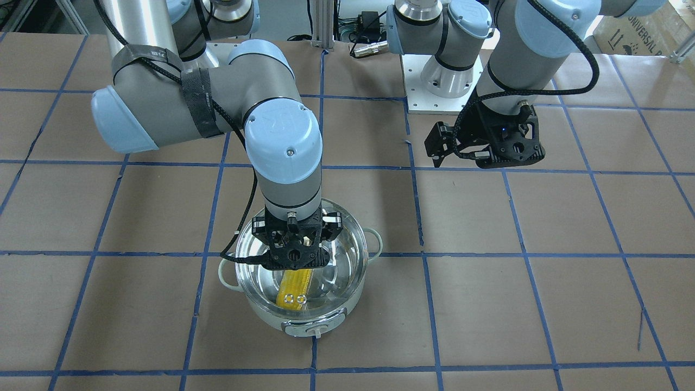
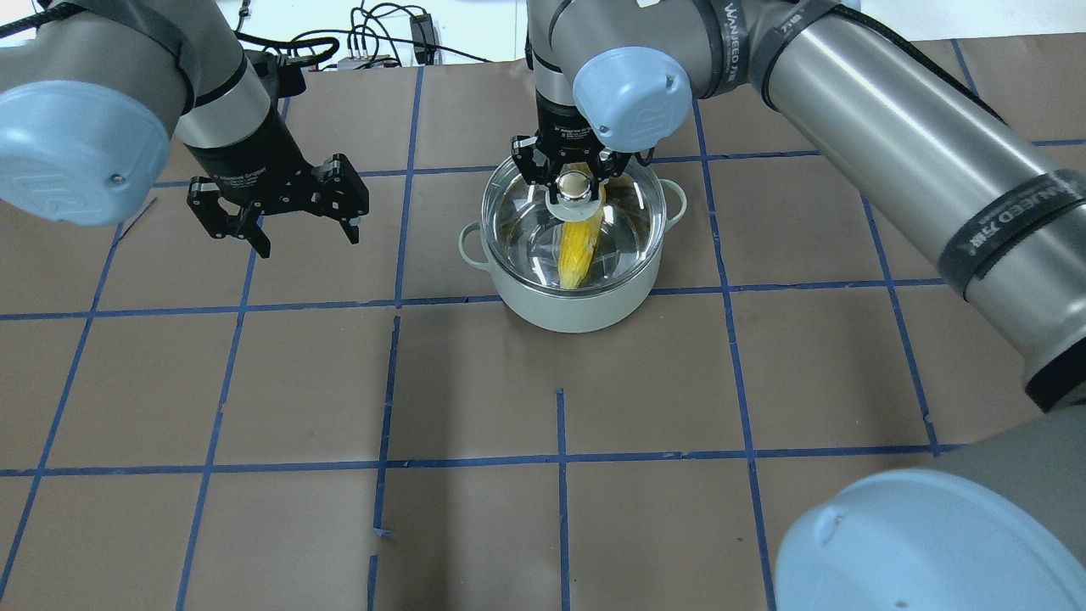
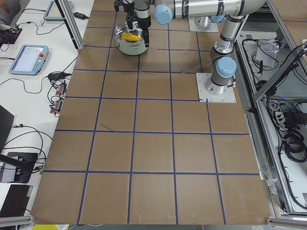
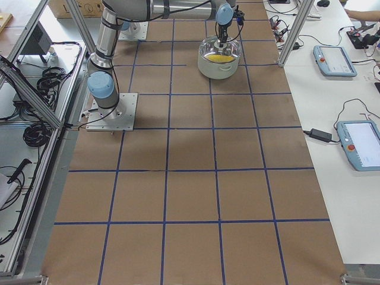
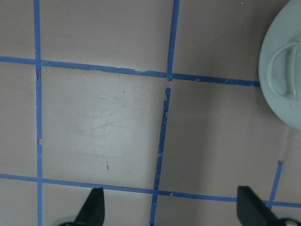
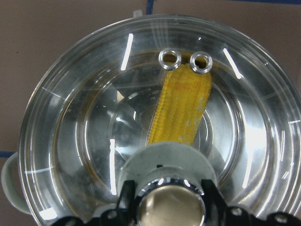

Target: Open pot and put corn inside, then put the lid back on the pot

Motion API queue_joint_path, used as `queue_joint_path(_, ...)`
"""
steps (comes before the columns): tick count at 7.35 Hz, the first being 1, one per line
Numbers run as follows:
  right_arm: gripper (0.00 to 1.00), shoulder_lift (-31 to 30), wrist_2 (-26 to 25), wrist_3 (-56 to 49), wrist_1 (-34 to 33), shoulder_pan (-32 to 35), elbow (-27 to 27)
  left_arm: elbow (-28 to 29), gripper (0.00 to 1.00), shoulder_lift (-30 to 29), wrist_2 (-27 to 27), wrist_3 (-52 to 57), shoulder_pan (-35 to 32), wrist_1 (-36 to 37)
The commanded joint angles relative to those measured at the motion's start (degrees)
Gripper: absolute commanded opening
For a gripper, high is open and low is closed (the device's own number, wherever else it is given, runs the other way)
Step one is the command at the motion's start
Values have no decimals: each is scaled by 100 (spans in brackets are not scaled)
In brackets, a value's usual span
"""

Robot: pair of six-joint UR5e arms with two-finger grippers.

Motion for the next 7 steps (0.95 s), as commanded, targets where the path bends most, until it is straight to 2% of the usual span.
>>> queue_joint_path(1,57,-27,-17,49,25,0,2,13,100,-38,29,290,9,-4)
queue_joint_path(2,55,-36,-9,75,17,0,2,13,100,-20,37,718,9,75)
queue_joint_path(5,56,-45,-8,84,-1,44,143,4,100,6,37,732,18,199)
queue_joint_path(6,66,-45,-9,76,-97,18,21,-22,100,33,37,723,18,199)
queue_joint_path(7,72,-36,0,67,-89,9,-23,-14,100,33,37,688,18,207)
